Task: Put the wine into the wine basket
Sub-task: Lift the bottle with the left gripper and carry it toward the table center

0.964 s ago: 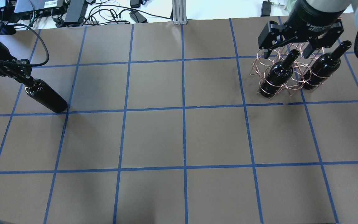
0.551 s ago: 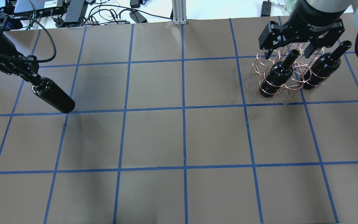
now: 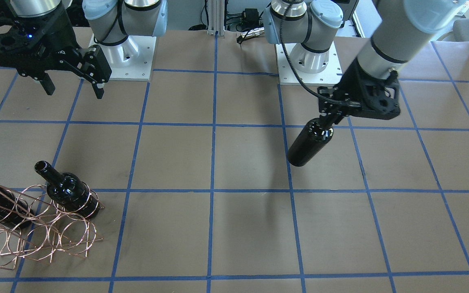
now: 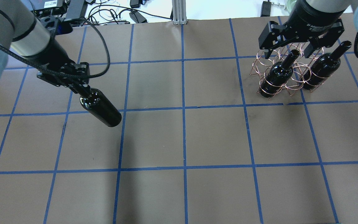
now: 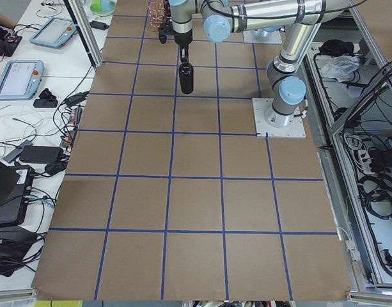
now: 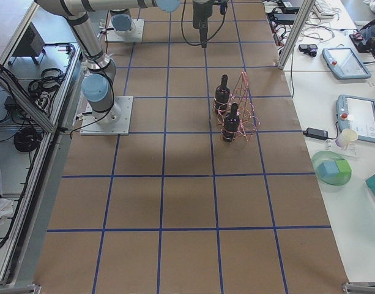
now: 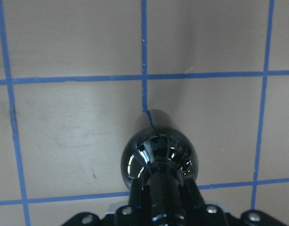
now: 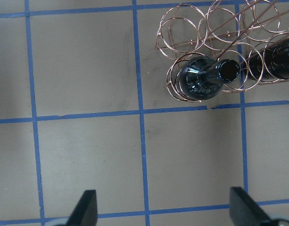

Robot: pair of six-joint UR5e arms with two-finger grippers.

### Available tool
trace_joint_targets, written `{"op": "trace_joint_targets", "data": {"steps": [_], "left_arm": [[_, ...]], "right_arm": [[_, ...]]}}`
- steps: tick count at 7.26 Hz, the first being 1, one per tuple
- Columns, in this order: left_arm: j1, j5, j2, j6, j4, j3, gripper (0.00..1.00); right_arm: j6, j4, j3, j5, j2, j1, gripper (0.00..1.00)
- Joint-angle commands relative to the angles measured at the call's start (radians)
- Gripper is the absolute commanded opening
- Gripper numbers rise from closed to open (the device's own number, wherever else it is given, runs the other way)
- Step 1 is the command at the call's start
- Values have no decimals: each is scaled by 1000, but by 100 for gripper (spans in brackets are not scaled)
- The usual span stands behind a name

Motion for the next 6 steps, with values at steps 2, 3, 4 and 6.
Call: {"op": "trace_joint_targets", "data": {"steps": [2,3,4,6], "left_arm": [[-332,1,14,-290,31,-38,0],[-385,11,1,-335,109,-81,0],[-430,30,3,-363,230,-136,0],[-443,34,-6,-366,275,-158,0]], "right_arm": [[1,6,2,-2,0,-2,100],[0,6,2,-2,0,-2,100],[0,6,0,-2,0,0,100],[-5,-5,0,0,2,-2,100]]}}
